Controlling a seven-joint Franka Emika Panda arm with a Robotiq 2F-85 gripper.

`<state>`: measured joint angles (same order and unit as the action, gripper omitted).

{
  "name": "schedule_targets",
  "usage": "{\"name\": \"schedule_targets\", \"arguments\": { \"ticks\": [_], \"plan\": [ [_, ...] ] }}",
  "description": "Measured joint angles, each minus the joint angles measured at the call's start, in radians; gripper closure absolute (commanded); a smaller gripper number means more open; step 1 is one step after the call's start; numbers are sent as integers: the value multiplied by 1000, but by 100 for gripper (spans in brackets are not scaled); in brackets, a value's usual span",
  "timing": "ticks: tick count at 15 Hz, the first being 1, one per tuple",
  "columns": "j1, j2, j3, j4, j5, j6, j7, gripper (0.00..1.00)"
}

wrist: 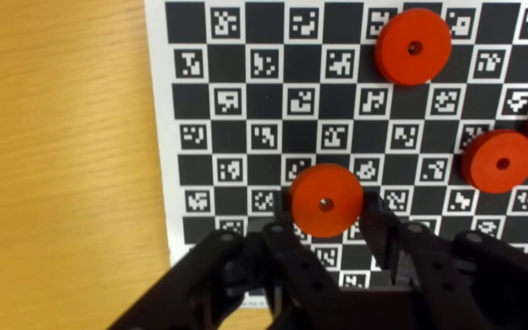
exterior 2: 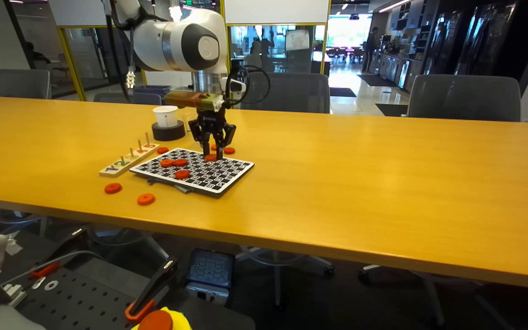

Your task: Pick up all the orange objects from the checkers board and the table, and put them in two cups

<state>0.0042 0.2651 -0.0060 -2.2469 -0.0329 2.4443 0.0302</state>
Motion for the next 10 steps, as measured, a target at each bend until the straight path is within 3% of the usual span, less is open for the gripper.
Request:
{"name": "schedule_targets", "arguments": {
  "ticks": [4, 10],
  "plan": [
    [44, -45, 9, 76, -65, -53, 27, 78],
    [81, -23, 58, 209, -68, -65, 24, 78]
  ]
}}
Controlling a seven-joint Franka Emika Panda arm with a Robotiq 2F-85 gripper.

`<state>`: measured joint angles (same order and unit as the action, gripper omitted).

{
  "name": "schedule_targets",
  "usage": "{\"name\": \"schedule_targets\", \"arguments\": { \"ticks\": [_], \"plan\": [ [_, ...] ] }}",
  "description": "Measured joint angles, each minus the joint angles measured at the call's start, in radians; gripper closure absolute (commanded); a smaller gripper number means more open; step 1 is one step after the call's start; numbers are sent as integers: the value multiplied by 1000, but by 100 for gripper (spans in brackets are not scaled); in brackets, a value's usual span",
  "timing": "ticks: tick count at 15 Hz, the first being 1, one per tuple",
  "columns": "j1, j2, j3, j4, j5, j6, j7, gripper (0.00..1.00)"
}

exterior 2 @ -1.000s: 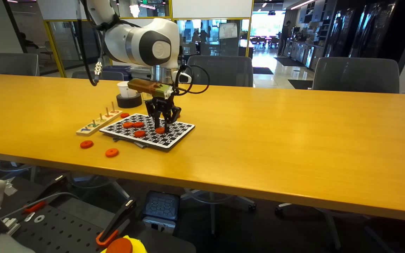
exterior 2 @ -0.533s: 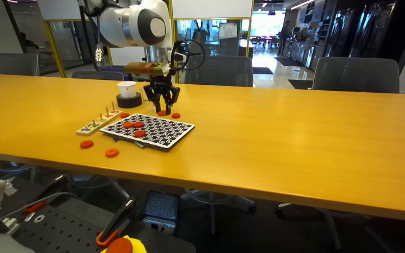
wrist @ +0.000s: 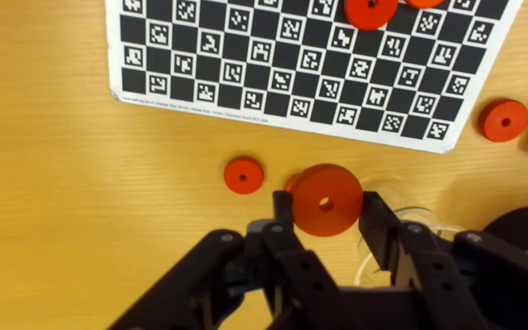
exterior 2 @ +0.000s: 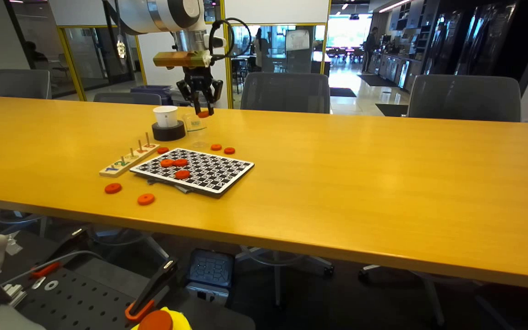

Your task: Pick up all the orange objects from the checkers board and the table, and put them in two cups

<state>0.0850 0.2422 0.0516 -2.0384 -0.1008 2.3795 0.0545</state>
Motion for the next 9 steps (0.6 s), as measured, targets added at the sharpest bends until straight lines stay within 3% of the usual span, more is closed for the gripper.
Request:
{"name": "schedule_targets", "arguments": {
  "ticks": [9],
  "plan": [
    [23, 146, 33, 196, 1, -9, -33, 78]
  ]
}}
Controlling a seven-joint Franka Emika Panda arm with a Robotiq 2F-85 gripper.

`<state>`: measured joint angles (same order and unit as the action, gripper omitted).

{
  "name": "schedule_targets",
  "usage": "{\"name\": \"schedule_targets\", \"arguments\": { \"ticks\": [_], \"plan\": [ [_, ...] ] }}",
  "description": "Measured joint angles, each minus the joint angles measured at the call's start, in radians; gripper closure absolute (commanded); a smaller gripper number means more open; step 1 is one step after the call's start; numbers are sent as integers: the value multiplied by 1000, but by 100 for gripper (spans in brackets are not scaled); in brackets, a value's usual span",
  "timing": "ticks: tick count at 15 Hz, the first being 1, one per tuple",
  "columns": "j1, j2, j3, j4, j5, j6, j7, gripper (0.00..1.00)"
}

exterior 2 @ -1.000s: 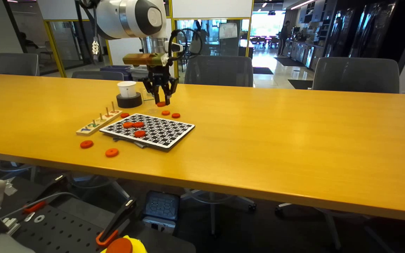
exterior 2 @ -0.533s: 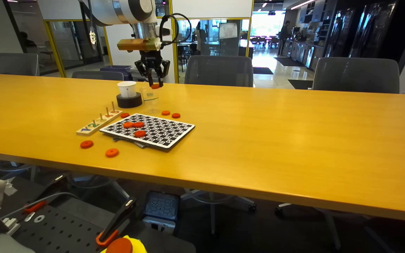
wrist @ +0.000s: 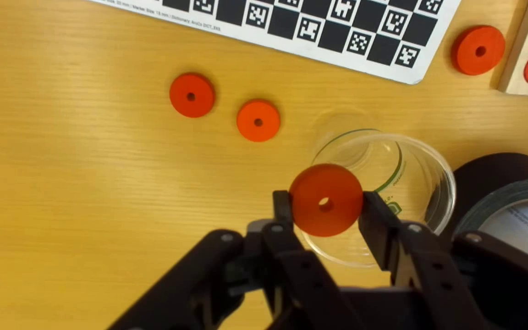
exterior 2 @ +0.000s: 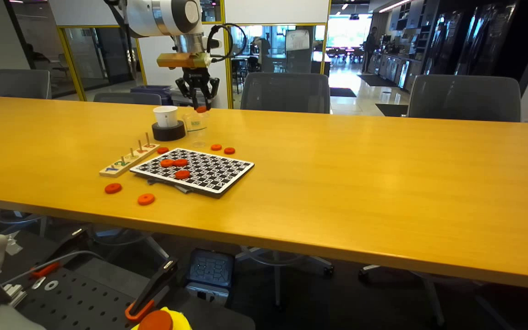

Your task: Pick up all the orange objects from the checkers board and the table, and put them in two cups

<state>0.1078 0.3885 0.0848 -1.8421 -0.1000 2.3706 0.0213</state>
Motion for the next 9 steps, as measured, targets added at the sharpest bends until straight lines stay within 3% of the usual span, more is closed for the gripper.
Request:
{"name": "schedule_targets", "arguments": {
  "ticks": [9],
  "plan": [
    [10, 113, 29, 141, 9, -43, -61, 78]
  ]
}}
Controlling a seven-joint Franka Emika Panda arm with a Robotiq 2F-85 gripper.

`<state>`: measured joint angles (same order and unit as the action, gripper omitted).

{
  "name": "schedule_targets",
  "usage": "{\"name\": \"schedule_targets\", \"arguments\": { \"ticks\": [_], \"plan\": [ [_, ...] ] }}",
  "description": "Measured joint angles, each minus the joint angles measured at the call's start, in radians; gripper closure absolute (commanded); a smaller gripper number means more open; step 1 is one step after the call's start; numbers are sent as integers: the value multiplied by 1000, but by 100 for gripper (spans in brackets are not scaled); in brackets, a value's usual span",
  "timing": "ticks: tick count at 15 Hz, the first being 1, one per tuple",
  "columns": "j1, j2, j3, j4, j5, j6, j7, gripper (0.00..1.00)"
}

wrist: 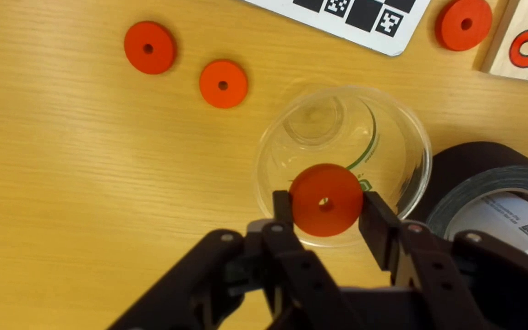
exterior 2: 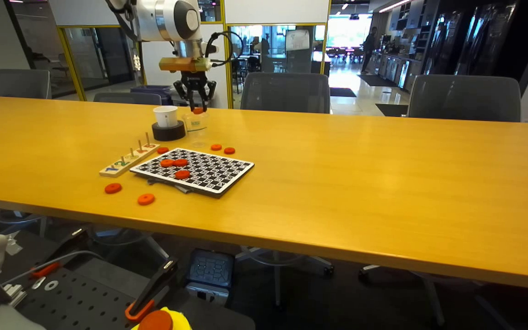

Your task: Pick up all the orange objects from the checkers board and the table, and put them in two cups

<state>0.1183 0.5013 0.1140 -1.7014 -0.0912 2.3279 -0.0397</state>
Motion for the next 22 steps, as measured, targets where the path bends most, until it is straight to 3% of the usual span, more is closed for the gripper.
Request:
{"name": "schedule_targets", "arguments": {
  "ticks": [2, 3, 5, 8, 17, 22],
  "plan": [
    [1, 12, 5, 13, 0, -9, -6, 78],
    [2, 17, 6, 19, 0, -14, -8, 33],
    [3, 25, 8, 28, 0, -29, -10, 27],
    [3, 28, 8, 37, 1, -51, -10, 3],
    [3, 12, -6, 38, -42, -70, -64, 0],
    [-8, -35, -29, -26, -135, -54, -199, 0]
  ]
}}
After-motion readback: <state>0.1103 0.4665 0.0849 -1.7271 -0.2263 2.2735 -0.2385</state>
